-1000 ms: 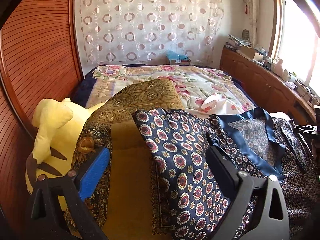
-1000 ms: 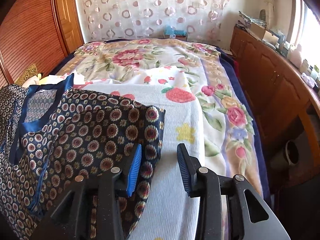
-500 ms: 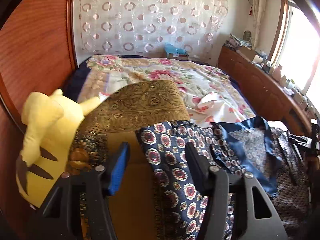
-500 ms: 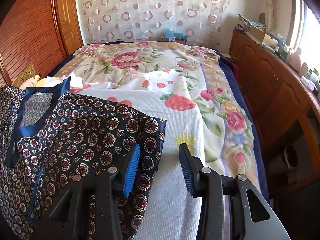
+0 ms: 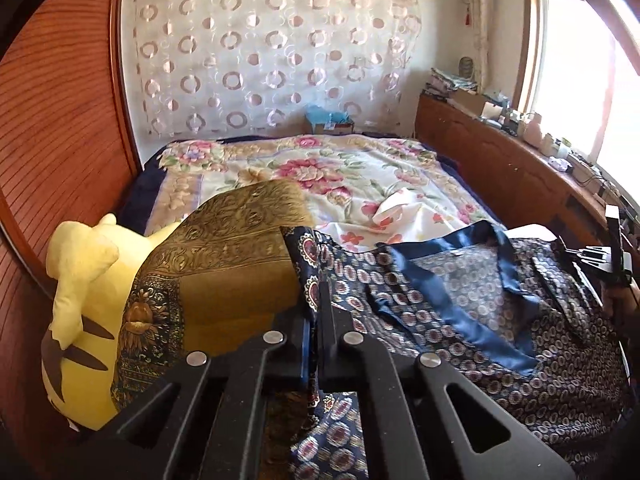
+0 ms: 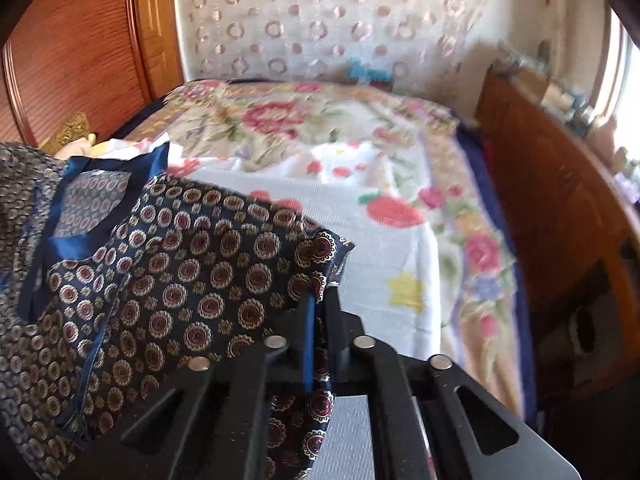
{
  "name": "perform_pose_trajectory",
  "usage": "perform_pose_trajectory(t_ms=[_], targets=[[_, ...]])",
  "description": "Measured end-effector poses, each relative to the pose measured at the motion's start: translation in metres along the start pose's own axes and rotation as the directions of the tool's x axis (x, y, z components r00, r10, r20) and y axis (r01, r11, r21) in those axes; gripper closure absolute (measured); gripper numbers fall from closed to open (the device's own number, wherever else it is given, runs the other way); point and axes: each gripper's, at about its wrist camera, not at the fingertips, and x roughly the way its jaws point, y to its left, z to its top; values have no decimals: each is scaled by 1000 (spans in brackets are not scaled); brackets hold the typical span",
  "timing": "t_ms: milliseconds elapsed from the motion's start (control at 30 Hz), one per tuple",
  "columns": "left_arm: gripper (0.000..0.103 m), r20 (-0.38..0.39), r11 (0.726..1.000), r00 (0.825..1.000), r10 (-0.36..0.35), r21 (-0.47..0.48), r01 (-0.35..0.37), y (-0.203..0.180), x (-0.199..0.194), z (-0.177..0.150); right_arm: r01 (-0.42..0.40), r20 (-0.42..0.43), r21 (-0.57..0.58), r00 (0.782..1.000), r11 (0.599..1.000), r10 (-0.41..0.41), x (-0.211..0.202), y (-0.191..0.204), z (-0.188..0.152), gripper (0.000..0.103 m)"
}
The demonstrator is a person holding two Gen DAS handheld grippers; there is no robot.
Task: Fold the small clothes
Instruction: 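Lift the robe with both grippers and fold it over, then open the right gripper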
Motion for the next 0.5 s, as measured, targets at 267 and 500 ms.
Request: perform_pose_trajectory(t_ms=[267,500], targets=[[101,78,997,994,-73,32,71,-31,-48,-15,-50,174,33,984,998,44,-69,8,-4,102],[101,75,993,992,-99,64,94,-49,-66,-42,-101,239,9,966,995,96,-122,22,-41,102]])
